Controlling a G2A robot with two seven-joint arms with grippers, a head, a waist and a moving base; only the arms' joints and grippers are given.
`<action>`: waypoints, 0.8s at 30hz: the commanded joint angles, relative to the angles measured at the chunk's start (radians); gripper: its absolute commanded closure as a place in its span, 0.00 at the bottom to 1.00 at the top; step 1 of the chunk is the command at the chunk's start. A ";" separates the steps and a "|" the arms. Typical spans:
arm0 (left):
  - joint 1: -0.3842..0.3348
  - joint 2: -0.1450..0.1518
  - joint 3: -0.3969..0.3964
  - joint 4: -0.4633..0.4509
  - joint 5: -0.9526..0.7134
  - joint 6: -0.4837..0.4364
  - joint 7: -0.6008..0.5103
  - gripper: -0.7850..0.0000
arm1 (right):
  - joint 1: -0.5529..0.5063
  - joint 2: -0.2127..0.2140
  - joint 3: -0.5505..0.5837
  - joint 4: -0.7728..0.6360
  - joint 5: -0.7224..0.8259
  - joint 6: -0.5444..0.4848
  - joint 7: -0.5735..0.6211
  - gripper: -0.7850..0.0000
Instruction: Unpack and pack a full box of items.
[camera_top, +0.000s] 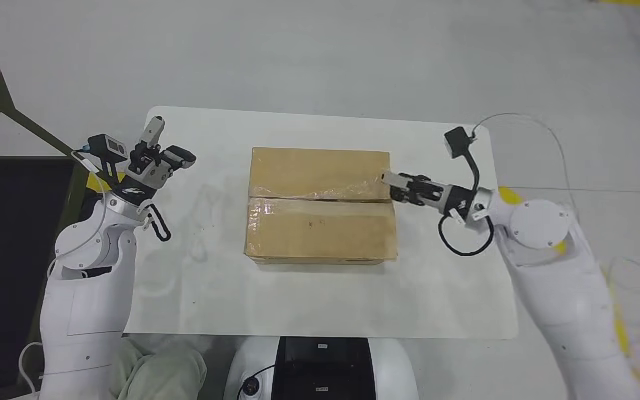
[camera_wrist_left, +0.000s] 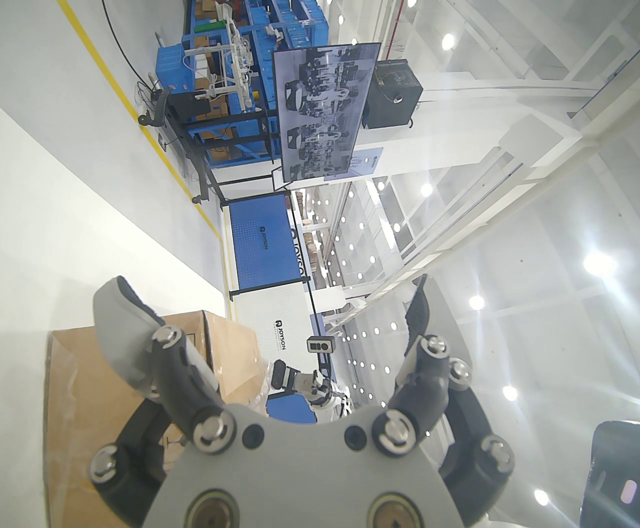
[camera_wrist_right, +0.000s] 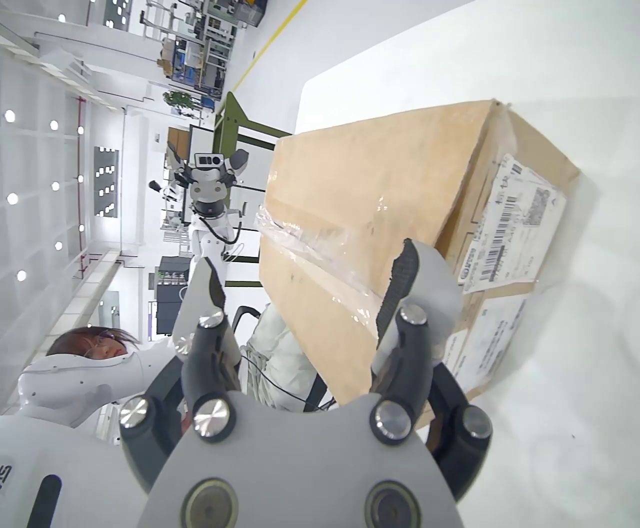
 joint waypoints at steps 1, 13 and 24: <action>0.000 0.000 0.000 0.000 0.000 0.000 0.000 0.00 | -0.001 0.004 0.006 -0.020 -0.034 0.024 0.006 0.47; 0.000 0.000 0.000 0.000 0.000 0.000 0.000 0.00 | 0.068 0.011 -0.030 -0.062 -0.161 0.163 0.072 0.49; 0.000 0.000 0.000 0.000 0.000 0.000 0.000 0.00 | 0.151 0.001 -0.134 -0.079 -0.260 0.252 0.085 0.51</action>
